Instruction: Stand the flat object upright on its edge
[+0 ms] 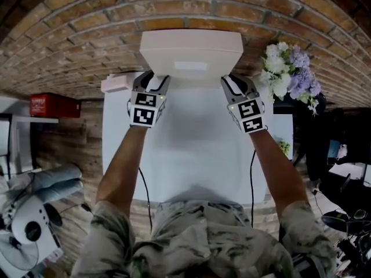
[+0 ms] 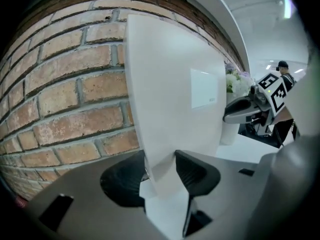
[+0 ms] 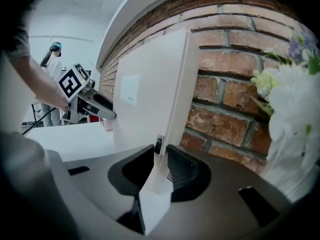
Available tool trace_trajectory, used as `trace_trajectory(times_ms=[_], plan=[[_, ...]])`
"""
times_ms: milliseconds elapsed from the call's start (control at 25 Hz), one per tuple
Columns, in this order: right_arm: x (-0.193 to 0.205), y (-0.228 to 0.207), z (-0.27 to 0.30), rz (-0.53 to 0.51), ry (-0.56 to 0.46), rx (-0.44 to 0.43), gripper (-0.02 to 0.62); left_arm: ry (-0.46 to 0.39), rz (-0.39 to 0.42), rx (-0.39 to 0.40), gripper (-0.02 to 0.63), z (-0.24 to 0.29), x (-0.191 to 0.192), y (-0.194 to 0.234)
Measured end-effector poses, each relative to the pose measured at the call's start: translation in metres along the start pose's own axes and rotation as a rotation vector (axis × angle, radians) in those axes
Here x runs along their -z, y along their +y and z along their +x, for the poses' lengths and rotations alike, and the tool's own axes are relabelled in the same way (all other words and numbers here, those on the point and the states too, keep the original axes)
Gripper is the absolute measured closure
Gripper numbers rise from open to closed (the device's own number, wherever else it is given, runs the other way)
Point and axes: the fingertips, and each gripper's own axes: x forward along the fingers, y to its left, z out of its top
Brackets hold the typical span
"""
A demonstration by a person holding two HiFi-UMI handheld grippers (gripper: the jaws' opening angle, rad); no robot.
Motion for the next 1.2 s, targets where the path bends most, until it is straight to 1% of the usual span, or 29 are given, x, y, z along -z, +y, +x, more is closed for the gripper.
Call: trace_trajectory(times_ms=[280, 440, 760, 960, 1200], plan=[[0.017, -0.003, 0.015, 0.025, 0.023, -0.002, 0.491, 0.027, -0.012, 0.002, 0.397, 0.016, 0.014, 0.0], [0.018, -0.007, 0.02, 0.035, 0.013, 0.008, 0.491, 0.018, -0.007, -0.002, 0.397, 0.023, 0.016, 0.002], [0.018, -0.01, 0.024, 0.048, 0.009, 0.017, 0.49, 0.027, -0.004, 0.007, 0.397, 0.029, 0.013, 0.006], [0.018, -0.009, 0.024, 0.105, 0.01, -0.003, 0.477, 0.036, -0.016, -0.004, 0.397, 0.027, 0.015, 0.007], [0.025, -0.012, 0.015, 0.151, 0.021, 0.039, 0.465, 0.039, -0.042, -0.035, 0.397, 0.013, 0.019, 0.01]])
